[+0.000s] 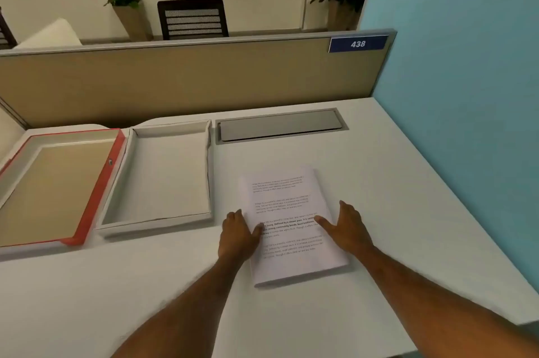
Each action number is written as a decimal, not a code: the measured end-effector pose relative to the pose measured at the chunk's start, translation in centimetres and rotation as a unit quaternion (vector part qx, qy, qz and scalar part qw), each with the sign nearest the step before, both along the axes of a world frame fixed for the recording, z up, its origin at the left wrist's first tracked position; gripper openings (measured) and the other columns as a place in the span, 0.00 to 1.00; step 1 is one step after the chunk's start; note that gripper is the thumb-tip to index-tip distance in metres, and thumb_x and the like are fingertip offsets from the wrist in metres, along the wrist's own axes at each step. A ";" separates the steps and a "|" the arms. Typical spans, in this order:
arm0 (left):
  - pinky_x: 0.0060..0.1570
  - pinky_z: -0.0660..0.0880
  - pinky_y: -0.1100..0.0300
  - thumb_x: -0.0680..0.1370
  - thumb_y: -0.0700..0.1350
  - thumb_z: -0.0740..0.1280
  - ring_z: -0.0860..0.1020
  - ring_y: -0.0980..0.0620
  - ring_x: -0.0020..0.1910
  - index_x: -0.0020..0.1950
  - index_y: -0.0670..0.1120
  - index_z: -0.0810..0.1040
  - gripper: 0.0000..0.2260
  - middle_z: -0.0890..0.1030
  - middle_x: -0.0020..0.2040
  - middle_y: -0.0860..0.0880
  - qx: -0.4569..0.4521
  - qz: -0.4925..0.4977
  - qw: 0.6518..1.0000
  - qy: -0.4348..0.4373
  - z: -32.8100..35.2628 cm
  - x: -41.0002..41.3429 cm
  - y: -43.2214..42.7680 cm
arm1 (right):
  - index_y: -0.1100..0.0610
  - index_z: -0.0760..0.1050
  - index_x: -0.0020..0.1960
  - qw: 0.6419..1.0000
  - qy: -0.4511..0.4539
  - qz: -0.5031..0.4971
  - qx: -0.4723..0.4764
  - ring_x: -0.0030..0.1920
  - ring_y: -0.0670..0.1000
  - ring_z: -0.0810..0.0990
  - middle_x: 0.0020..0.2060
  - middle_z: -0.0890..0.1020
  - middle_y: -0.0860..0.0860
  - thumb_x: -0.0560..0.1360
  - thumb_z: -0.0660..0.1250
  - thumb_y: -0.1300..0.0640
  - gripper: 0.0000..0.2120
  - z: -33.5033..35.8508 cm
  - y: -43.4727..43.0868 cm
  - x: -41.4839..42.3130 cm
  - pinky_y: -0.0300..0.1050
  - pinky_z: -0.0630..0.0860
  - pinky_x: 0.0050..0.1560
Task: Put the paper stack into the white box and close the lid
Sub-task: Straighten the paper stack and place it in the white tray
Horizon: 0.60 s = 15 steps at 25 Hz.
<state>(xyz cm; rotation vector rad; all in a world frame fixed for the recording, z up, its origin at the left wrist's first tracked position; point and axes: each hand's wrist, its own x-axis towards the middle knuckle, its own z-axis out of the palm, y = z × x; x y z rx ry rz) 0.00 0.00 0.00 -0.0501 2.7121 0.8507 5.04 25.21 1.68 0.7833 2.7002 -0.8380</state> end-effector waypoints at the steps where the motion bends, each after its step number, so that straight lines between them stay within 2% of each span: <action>1: 0.69 0.69 0.46 0.77 0.60 0.64 0.67 0.42 0.72 0.75 0.42 0.61 0.34 0.66 0.74 0.42 0.017 0.015 1.000 0.002 0.0 -0.4 0.3 | 0.62 0.54 0.77 1.000 0.010 -0.019 -0.015 0.75 0.60 0.62 0.75 0.63 0.60 0.70 0.67 0.34 0.47 -0.2 -0.1 -0.6 0.56 0.64 0.72; 3: 0.67 0.71 0.46 0.79 0.54 0.62 0.72 0.41 0.68 0.72 0.41 0.66 0.26 0.70 0.69 0.41 0.059 0.049 0.997 -0.007 0.1 -1.1 0.9 | 0.65 0.60 0.73 0.997 0.009 -0.056 -0.042 0.71 0.61 0.66 0.71 0.67 0.62 0.71 0.70 0.39 0.43 -0.1 -0.4 -1.7 0.56 0.67 0.68; 6: 0.61 0.74 0.48 0.81 0.46 0.61 0.77 0.41 0.60 0.62 0.40 0.76 0.14 0.77 0.60 0.41 0.114 0.097 0.989 -0.013 0.1 -1.9 1.1 | 0.67 0.66 0.69 0.992 0.006 -0.090 -0.093 0.66 0.62 0.74 0.66 0.73 0.63 0.71 0.73 0.46 0.36 -0.1 -1.1 -3.3 0.56 0.73 0.65; 10: 0.60 0.73 0.50 0.79 0.46 0.66 0.78 0.43 0.61 0.67 0.42 0.75 0.18 0.79 0.63 0.43 0.129 0.121 0.984 -0.011 -0.4 -2.2 0.7 | 0.67 0.76 0.59 0.976 0.010 -0.140 -0.169 0.55 0.60 0.82 0.57 0.82 0.61 0.69 0.75 0.50 0.26 -0.3 -1.3 -4.7 0.53 0.80 0.56; 15: 0.59 0.75 0.49 0.77 0.47 0.69 0.80 0.43 0.57 0.65 0.42 0.77 0.18 0.82 0.59 0.43 0.125 0.123 0.985 -0.012 -1.0 -2.9 0.3 | 0.65 0.75 0.62 0.978 -0.025 -0.129 -0.162 0.57 0.61 0.81 0.59 0.81 0.61 0.65 0.77 0.42 0.35 -0.4 -1.3 -5.9 0.55 0.79 0.58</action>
